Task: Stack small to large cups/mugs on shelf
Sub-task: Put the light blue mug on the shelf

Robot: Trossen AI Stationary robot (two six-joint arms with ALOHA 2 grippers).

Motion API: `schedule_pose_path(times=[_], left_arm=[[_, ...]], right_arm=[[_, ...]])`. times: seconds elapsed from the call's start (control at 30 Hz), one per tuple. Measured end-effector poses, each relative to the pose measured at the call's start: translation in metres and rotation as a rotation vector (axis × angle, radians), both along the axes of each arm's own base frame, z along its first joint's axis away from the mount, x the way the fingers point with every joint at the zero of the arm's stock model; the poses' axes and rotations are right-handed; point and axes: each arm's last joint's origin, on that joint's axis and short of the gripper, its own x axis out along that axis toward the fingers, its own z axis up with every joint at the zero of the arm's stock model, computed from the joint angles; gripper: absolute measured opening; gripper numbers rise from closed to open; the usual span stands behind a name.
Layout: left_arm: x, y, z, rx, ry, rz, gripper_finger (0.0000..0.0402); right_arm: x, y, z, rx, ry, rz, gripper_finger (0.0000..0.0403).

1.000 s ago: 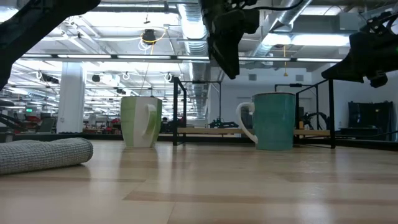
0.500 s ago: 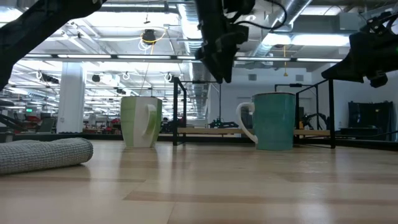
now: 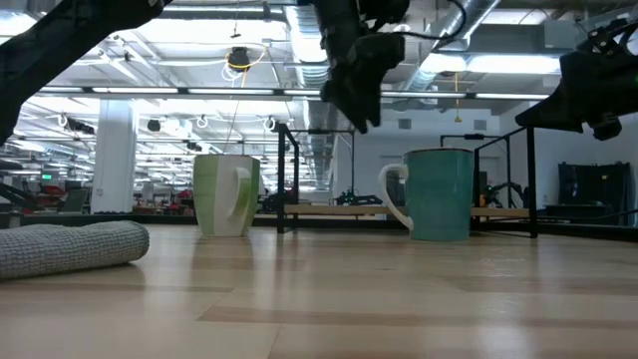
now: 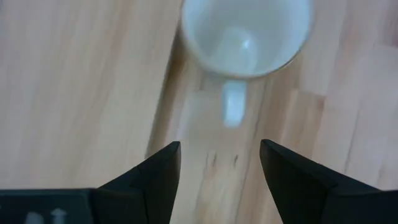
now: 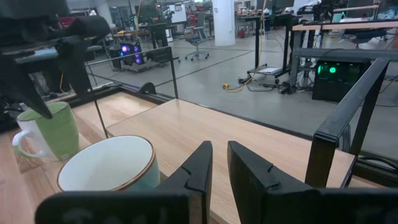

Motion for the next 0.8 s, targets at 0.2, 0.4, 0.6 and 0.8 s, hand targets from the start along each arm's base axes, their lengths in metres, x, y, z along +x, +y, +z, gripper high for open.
schedule_pose_path(times=[0.2,0.4,0.6,0.8], left_arm=[[0.008,0.002,-0.011,0.023,-0.033,-0.029,0.0213],[0.009,0.002,-0.029,0.039,0.003,-0.045,0.0213],[0.011,0.001,-0.028,0.045,-0.029,-0.060,0.0213],[0.015,0.001,-0.026,0.045,-0.072,-0.101,0.0213]], right_arm=[[0.000,0.000,0.000,0.000,0.000,0.000,0.0074],[0.000,0.000,0.000,0.000,0.000,0.000,0.0074],[0.000,0.000,0.000,0.000,0.000,0.000,0.0074],[0.000,0.000,0.000,-0.001,0.001,0.000,0.0074]])
